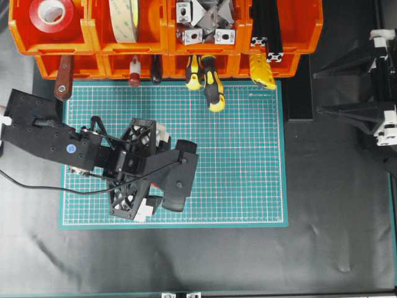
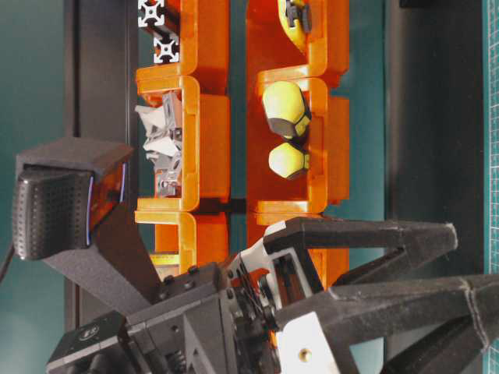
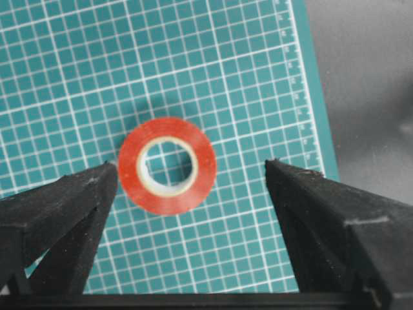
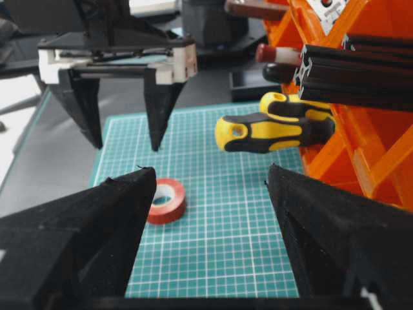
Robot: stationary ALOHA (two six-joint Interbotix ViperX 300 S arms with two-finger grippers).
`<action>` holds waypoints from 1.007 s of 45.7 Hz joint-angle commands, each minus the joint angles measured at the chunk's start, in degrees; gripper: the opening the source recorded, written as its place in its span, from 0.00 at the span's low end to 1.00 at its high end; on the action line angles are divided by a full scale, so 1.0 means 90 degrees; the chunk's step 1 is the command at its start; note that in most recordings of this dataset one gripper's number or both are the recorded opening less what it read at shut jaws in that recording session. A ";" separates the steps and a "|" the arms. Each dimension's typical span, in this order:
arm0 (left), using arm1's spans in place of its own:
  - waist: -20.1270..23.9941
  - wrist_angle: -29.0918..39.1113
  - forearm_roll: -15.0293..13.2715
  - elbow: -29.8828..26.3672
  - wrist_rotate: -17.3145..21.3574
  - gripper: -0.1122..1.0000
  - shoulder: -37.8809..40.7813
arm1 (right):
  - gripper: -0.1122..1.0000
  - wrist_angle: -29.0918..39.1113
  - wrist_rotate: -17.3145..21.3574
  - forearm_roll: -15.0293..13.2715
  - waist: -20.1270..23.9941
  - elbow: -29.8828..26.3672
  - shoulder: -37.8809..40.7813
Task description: Pick vinyl tape from container rack with left arm.
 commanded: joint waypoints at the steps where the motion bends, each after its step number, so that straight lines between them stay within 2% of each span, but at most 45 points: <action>1: 0.0010 -0.0039 0.0010 -0.0166 -0.0039 0.92 -0.0117 | 0.73 -0.0020 0.0000 0.0000 0.0010 -0.0205 0.0049; 6: 0.0029 -0.0039 0.0000 -0.0166 -0.0205 0.91 -0.0234 | 0.73 -0.0020 0.0000 -0.0010 0.0010 -0.0205 0.0039; 16: 0.0029 -0.0059 0.0000 0.0088 -0.0537 0.91 -0.1084 | 0.73 -0.0020 0.0000 0.0000 0.0010 -0.0215 0.0020; 29: -0.0020 -0.0205 0.0000 0.0635 -0.0625 0.91 -0.2109 | 0.73 -0.0039 0.0010 -0.0010 0.0010 -0.0215 0.0010; 46: -0.0098 -0.0947 0.0000 0.1514 -0.0654 0.91 -0.2979 | 0.73 0.0039 0.0010 0.0000 0.0010 -0.0264 -0.0117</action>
